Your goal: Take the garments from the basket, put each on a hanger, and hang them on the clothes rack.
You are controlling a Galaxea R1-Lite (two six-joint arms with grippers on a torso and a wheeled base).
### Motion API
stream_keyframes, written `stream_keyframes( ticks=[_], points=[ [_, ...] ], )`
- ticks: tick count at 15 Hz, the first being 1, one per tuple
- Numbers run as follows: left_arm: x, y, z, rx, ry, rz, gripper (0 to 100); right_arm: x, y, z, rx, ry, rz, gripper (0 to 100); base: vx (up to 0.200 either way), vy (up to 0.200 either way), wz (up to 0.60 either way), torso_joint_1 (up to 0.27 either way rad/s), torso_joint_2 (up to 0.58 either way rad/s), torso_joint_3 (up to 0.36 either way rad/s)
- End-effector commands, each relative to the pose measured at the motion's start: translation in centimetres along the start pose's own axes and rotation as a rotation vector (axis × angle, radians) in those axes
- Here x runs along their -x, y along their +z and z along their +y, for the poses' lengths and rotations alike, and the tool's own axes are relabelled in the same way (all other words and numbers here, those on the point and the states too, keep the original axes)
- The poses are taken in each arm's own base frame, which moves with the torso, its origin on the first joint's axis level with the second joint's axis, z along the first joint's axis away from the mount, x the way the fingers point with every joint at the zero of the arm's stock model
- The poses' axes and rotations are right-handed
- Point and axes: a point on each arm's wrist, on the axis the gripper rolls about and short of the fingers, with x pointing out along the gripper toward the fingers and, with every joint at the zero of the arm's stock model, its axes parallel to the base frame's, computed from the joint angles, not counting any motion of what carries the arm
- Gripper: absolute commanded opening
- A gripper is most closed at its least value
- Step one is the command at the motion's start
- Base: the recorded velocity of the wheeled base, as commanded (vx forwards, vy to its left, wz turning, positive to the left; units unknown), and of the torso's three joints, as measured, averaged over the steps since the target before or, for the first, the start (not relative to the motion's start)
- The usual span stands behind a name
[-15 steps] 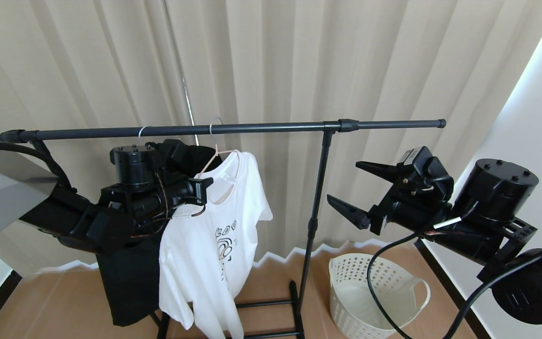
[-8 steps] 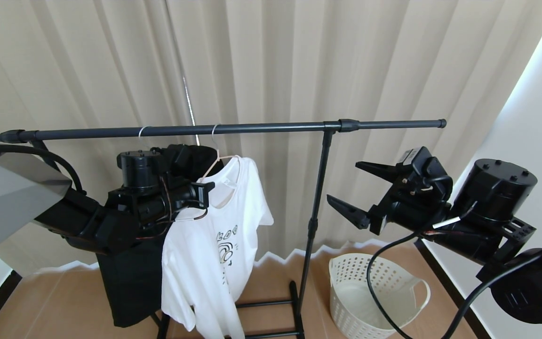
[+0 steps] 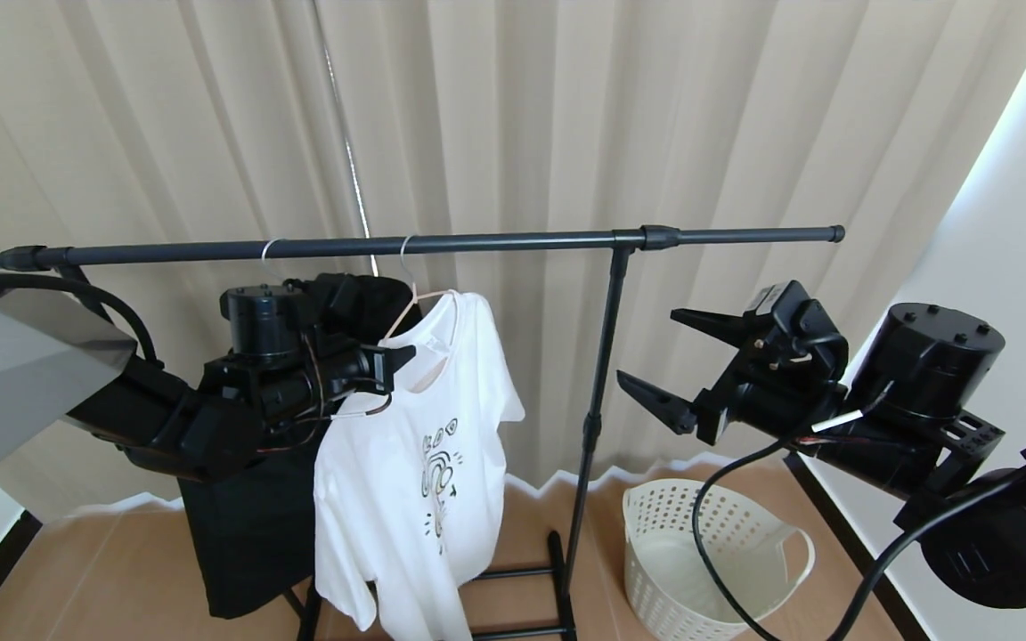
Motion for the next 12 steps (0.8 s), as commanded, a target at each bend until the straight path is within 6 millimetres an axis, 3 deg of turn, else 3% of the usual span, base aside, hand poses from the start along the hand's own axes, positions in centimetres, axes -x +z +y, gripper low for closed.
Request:
stream_keyframes(
  ticks=[1,4,6,8,11,12],
  points=[
    [0.4,0.4,-0.1,-0.002,0.0,-0.01,100,0.0,-0.1,0.0,-0.002,0.0,0.001,100,0.0,0.0,0.0,0.0,0.0,0.0],
    [3.0,2.8,-0.7,-0.016,-0.001,-0.074,100,0.2,0.2,0.0,0.001,-0.001,-0.004,100,0.0,0.0,0.0,0.0,0.0,0.0],
    [6.2,4.0,-1.4,-0.025,0.0,-0.109,100,0.7,0.9,-0.1,0.01,-0.009,-0.026,100,0.0,0.0,0.0,0.0,0.0,0.0],
    [10.1,3.9,-1.7,-0.025,0.017,-0.118,100,1.6,2.3,-0.7,0.023,-0.035,-0.062,100,0.0,0.0,0.0,0.0,0.0,0.0],
    [14.5,3.7,-2.1,-0.023,0.039,-0.145,100,2.2,3.0,-0.5,0.027,-0.053,-0.078,100,0.0,0.0,0.0,0.0,0.0,0.0],
    [15.9,3.4,-2.5,-0.024,0.04,-0.151,100,2.8,4.1,-0.6,0.026,-0.092,-0.107,100,0.0,0.0,0.0,0.0,0.0,0.0]
  ],
)
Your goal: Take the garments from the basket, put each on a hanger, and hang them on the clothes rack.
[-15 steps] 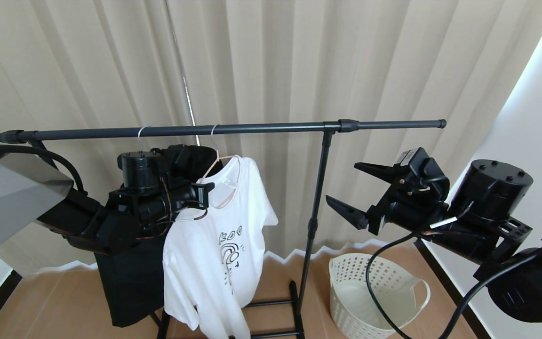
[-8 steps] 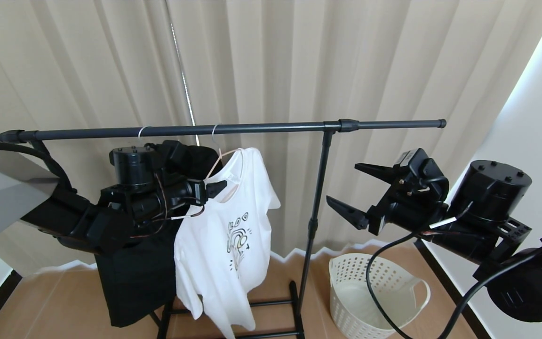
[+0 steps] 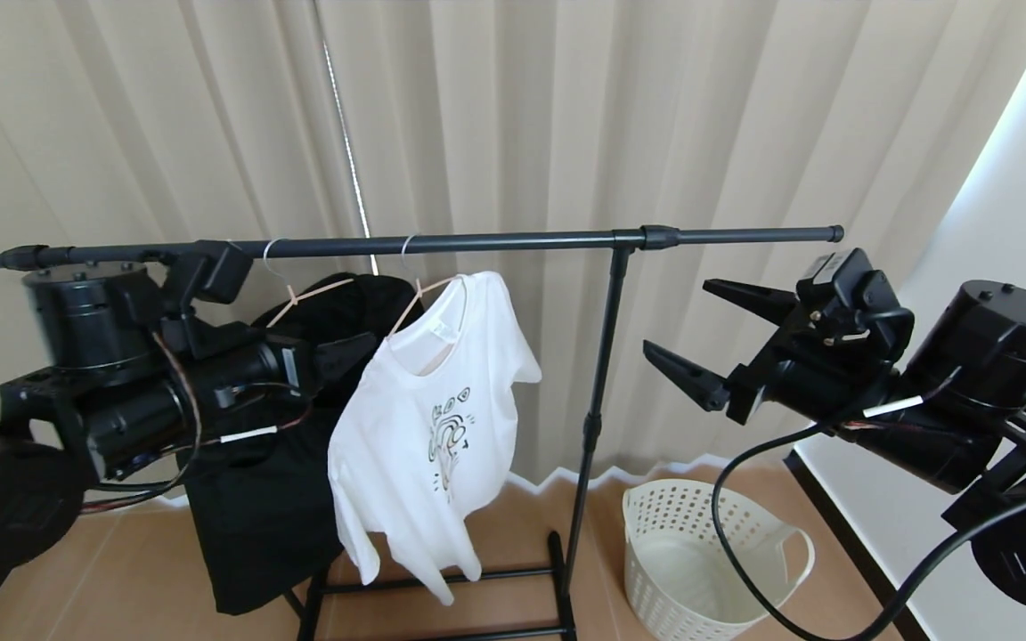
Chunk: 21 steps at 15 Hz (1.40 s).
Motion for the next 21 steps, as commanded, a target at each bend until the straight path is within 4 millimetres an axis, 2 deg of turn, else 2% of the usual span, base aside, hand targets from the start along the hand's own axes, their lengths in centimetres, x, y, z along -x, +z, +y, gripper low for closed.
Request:
stream_keyframes(
  ticks=[1,2,4,6,8,10,11,12,13,14,15,17,18,20,21],
  points=[
    [5.0,0.6,-0.9,-0.011,0.01,-0.057,100,1.2,2.5,-0.2,-0.003,-0.052,-0.067,100,0.0,0.0,0.0,0.0,0.0,0.0],
    [6.0,0.5,-1.1,-0.013,0.01,-0.065,100,1.7,3.4,-0.2,-0.018,-0.06,-0.09,100,0.0,0.0,0.0,0.0,0.0,0.0],
    [9.4,0.8,-1.9,-0.029,0.008,-0.126,100,3.5,5.1,0.0,-0.034,-0.099,-0.097,100,0.0,0.0,0.0,0.0,0.0,0.0],
    [12.2,0.3,-2.6,-0.038,0.009,-0.157,100,5.9,5.4,0.7,-0.055,-0.155,-0.035,100,0.0,0.0,0.0,0.0,0.0,0.0],
    [15.1,-1.3,-3.2,-0.033,0.012,-0.124,100,8.8,4.9,2.1,-0.066,-0.173,0.01,100,0.0,0.0,0.0,0.0,0.0,0.0],
    [17.8,-3.1,-3.8,-0.02,0.011,-0.077,100,12.3,3.7,3.9,-0.081,-0.211,0.073,100,0.0,0.0,0.0,0.0,0.0,0.0],
    [18.4,-3.8,-4.0,-0.018,0.009,-0.063,100,13.2,3.2,4.5,-0.085,-0.214,0.097,100,0.0,0.0,0.0,0.0,0.0,0.0],
    [20.1,-6.4,-4.3,-0.006,0.01,-0.015,100,15.9,1.4,6.0,-0.097,-0.208,0.16,100,0.0,0.0,0.0,0.0,0.0,0.0],
    [20.4,-7.0,-4.3,-0.005,0.012,-0.009,100,16.9,0.7,6.6,-0.101,-0.199,0.182,100,0.0,0.0,0.0,0.0,0.0,0.0],
    [22.2,-10.2,-4.7,-0.004,0.015,0.009,100,19.9,-0.6,7.9,-0.112,-0.186,0.219,100,0.0,0.0,0.0,0.0,0.0,0.0],
    [23.3,-11.1,-4.9,-0.013,0.024,-0.014,100,22.2,-1.4,8.7,-0.132,-0.191,0.284,100,0.0,0.0,0.0,0.0,0.0,0.0],
    [25.5,-14.1,-5.2,0.006,0.064,0.058,100,27.1,-3.7,10.7,-0.114,-0.19,0.362,100,0.0,0.0,0.0,0.0,0.0,0.0],
    [26.3,-14.9,-5.4,0.002,0.065,0.038,100,28.3,-4.6,11.2,-0.092,-0.227,0.389,100,0.0,0.0,0.0,0.0,0.0,0.0],
    [27.2,-15.0,-5.5,-0.011,0.128,-0.031,100,29.1,-4.7,11.6,-0.132,-0.388,0.345,100,0.0,0.0,0.0,0.0,0.0,0.0],
    [27.4,-15.3,-5.4,-0.036,0.238,-0.023,100,29.6,-4.7,12.0,-0.136,-0.503,0.294,100,0.0,0.0,0.0,0.0,0.0,0.0]
  ],
)
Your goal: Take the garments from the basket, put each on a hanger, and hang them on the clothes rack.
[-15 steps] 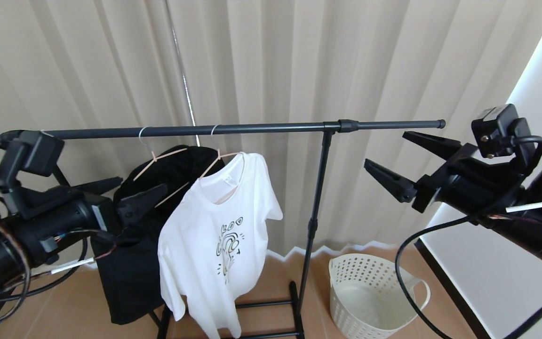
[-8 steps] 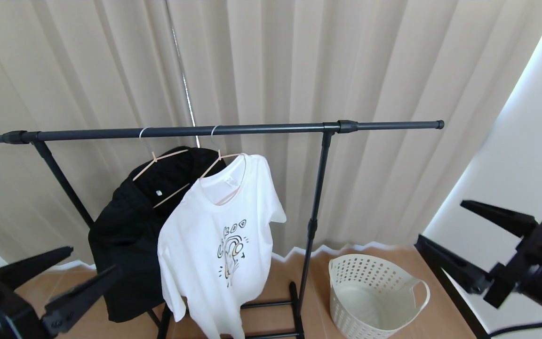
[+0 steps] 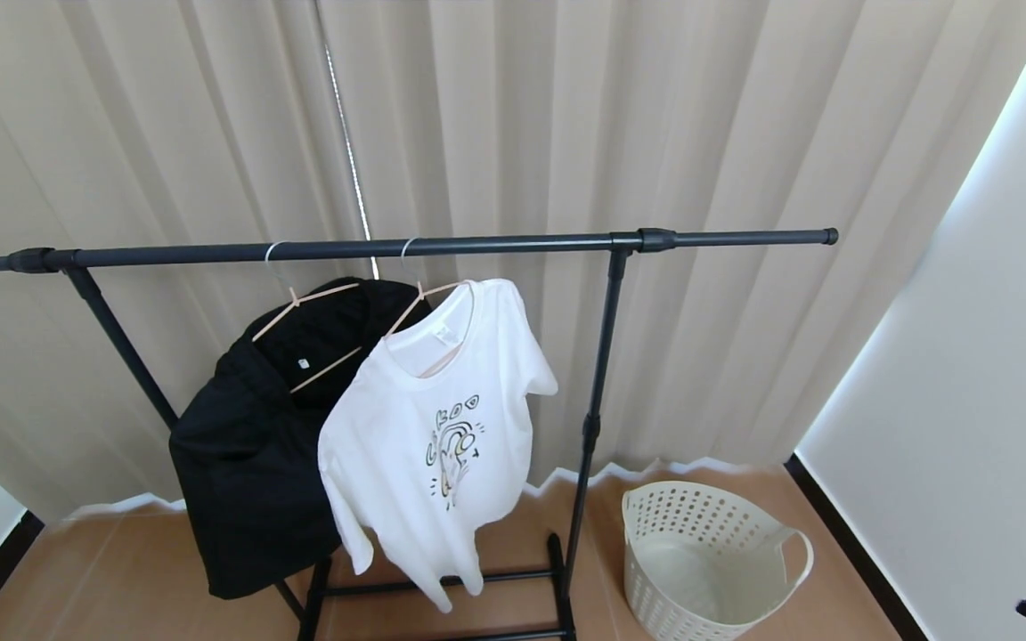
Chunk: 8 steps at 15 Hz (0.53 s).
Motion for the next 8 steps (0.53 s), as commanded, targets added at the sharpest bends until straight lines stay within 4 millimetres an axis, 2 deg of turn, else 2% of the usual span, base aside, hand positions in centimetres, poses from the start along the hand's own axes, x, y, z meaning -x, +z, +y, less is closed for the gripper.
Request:
stream_keyframes(
  ticks=[1,3,5,8],
  points=[
    [1.6,-1.73,-0.08,-0.03,0.139,-0.135,100,3.38,-3.55,0.96,-0.064,-0.27,-0.169,100,0.0,0.0,0.0,0.0,0.0,0.0],
    [1.69,-1.77,0.0,-0.011,0.182,-0.153,100,3.55,-3.68,1.25,-0.089,-0.362,-0.188,100,0.0,0.0,0.0,0.0,0.0,0.0],
    [1.69,-1.77,-0.02,-0.008,0.174,-0.153,100,3.8,-3.83,1.41,-0.083,-0.382,-0.228,100,0.0,0.0,0.0,0.0,0.0,0.0],
    [1.68,-1.85,0.17,-0.004,0.258,-0.148,100,3.81,-3.9,1.43,-0.117,-0.389,-0.246,100,0.0,0.0,0.0,0.0,0.0,0.0]
  ],
)
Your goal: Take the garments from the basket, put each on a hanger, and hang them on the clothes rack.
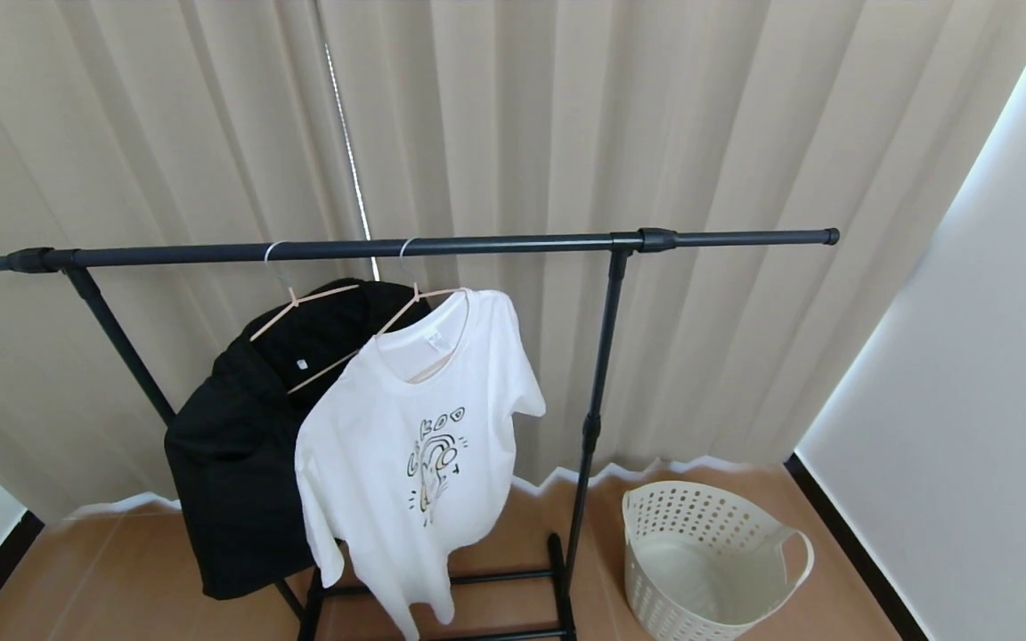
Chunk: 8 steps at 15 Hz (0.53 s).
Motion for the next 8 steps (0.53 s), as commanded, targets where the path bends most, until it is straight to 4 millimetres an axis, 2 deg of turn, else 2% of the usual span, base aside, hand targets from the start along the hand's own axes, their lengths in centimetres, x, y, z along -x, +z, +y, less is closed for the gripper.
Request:
stream_keyframes(
  ticks=[1,3,5,8],
  points=[
    [0.01,-0.01,0.02,0.007,0.023,-0.001,100,0.21,-0.13,0.02,-0.004,-0.008,-0.029,100,0.0,0.0,0.0,0.0,0.0,0.0],
    [0.23,-0.07,-0.16,0.016,0.114,-0.025,100,0.21,-0.13,0.02,-0.005,-0.009,-0.029,100,0.0,0.0,0.0,0.0,0.0,0.0],
    [0.74,-0.27,-0.28,0.011,0.037,-0.106,100,0.21,-0.12,0.04,-0.011,0.0,-0.031,100,0.0,0.0,0.0,0.0,0.0,0.0],
    [0.69,-0.19,-0.34,0.013,0.016,-0.114,100,0.21,-0.12,0.04,-0.01,0.0,-0.031,100,0.0,0.0,0.0,0.0,0.0,0.0]
  ],
)
